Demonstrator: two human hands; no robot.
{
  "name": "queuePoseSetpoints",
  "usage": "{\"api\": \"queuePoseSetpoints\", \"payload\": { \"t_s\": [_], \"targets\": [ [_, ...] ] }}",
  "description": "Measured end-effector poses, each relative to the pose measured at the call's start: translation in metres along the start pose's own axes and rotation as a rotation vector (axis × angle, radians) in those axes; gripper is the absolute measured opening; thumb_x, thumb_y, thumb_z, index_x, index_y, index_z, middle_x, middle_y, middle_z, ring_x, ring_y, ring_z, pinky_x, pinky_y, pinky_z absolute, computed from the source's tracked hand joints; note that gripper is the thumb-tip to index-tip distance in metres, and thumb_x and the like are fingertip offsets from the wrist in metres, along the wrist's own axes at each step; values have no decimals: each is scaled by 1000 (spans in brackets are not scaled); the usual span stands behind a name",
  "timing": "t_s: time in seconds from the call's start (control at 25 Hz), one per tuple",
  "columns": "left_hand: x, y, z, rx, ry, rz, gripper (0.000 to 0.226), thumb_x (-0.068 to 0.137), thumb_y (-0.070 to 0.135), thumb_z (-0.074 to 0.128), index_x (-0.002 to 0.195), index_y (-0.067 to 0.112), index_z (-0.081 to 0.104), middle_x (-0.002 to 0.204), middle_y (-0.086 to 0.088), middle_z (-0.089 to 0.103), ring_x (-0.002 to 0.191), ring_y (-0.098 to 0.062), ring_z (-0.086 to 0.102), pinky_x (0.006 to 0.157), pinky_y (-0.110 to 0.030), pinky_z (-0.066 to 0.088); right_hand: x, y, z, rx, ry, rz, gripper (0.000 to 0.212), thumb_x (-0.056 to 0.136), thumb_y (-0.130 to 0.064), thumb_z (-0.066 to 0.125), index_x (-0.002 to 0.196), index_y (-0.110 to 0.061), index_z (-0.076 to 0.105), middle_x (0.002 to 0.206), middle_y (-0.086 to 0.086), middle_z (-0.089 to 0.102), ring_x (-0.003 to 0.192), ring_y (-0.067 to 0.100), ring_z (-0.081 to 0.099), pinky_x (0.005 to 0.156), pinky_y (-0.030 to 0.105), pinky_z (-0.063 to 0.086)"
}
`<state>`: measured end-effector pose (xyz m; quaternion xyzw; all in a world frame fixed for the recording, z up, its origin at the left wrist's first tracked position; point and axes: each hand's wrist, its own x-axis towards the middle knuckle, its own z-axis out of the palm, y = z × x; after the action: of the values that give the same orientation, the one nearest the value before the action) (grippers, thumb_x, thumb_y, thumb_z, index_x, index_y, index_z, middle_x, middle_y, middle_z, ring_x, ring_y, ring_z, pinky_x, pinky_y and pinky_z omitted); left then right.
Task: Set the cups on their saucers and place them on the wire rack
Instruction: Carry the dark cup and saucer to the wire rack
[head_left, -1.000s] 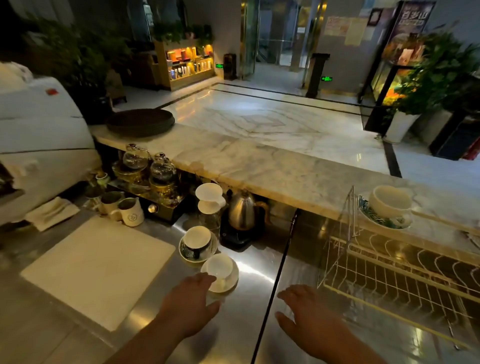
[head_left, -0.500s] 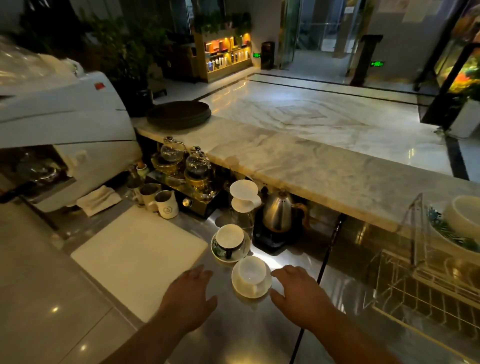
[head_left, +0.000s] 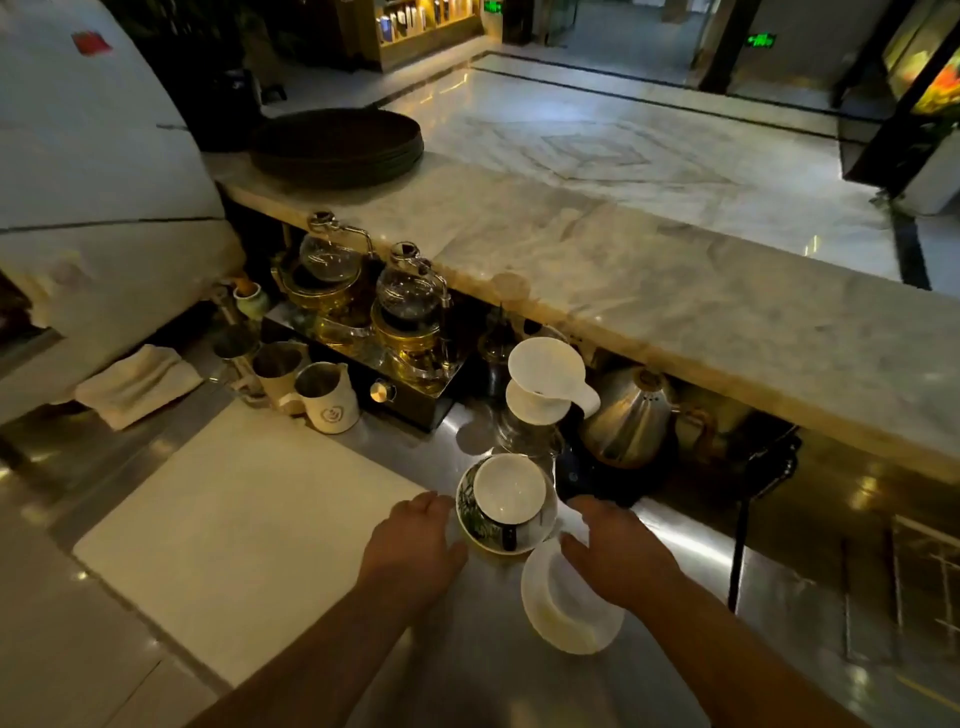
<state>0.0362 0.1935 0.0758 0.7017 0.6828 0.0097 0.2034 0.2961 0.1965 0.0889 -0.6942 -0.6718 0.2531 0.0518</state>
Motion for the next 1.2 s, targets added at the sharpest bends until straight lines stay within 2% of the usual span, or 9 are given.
{"api": "queuePoseSetpoints", "payload": {
  "t_s": [0.12, 0.28, 0.48, 0.64, 0.8, 0.92, 1.04, 1.2],
  "targets": [
    [35, -6, 10, 7, -6, 51, 49, 86, 50, 44, 129, 30, 55, 130, -1, 61, 114, -26, 56, 89, -42, 50, 29, -7, 23, -15, -57, 16, 37, 95, -44, 58, 127, -26, 57, 121, -2, 69, 106, 17, 65, 90, 32, 53],
    [64, -4, 15, -43, -52, 60, 39, 88, 45, 52, 123, 29, 56, 119, -2, 66, 109, -27, 59, 85, -42, 51, 52, -13, 37, -32, -93, 74, 28, 94, -40, 52, 116, -22, 56, 97, 3, 70, 84, 22, 67, 74, 39, 58],
    [83, -3, 26, -125, -95, 33, 34, 90, 38, 57, 122, 27, 52, 111, -4, 69, 102, -28, 65, 81, -40, 53, 72, -5, 45, 69, -142, 102, 27, 96, -34, 59, 119, -21, 58, 113, 1, 69, 101, 20, 66, 79, 29, 49],
    [93, 2, 31, -159, -61, -36, 32, 94, 37, 52, 125, 27, 48, 111, -6, 70, 101, -30, 66, 75, -38, 46, 80, -3, 47, 140, -112, 135, 26, 97, -31, 56, 122, -21, 55, 112, 3, 69, 101, 22, 66, 84, 33, 52],
    [100, 2, 36, -112, -111, -62, 28, 97, 40, 47, 120, 24, 52, 114, -7, 69, 104, -31, 66, 82, -41, 49, 84, 1, 52, 99, -124, 96, 20, 101, -31, 52, 117, -20, 58, 117, 6, 67, 105, 22, 65, 89, 32, 50],
    [102, 3, 38, -126, -123, -74, 29, 97, 40, 47, 120, 24, 51, 115, -8, 69, 105, -33, 66, 84, -42, 51, 87, 0, 53, 51, -157, 91, 19, 102, -27, 51, 117, -18, 58, 117, 6, 67, 105, 22, 65, 94, 38, 54],
    [102, 0, 37, -176, -102, -61, 29, 96, 40, 50, 120, 25, 51, 113, -8, 70, 104, -32, 66, 86, -44, 53, 90, -3, 52, 56, -110, 116, 20, 102, -26, 52, 120, -17, 56, 115, 6, 67, 102, 22, 66, 92, 39, 56],
    [100, -4, 30, -241, -46, -43, 31, 95, 39, 52, 124, 29, 53, 114, -7, 71, 104, -32, 66, 83, -40, 50, 87, -4, 43, 97, -22, 112, 21, 100, -27, 52, 118, -17, 57, 108, 5, 69, 96, 22, 67, 84, 36, 56]
  ]
}}
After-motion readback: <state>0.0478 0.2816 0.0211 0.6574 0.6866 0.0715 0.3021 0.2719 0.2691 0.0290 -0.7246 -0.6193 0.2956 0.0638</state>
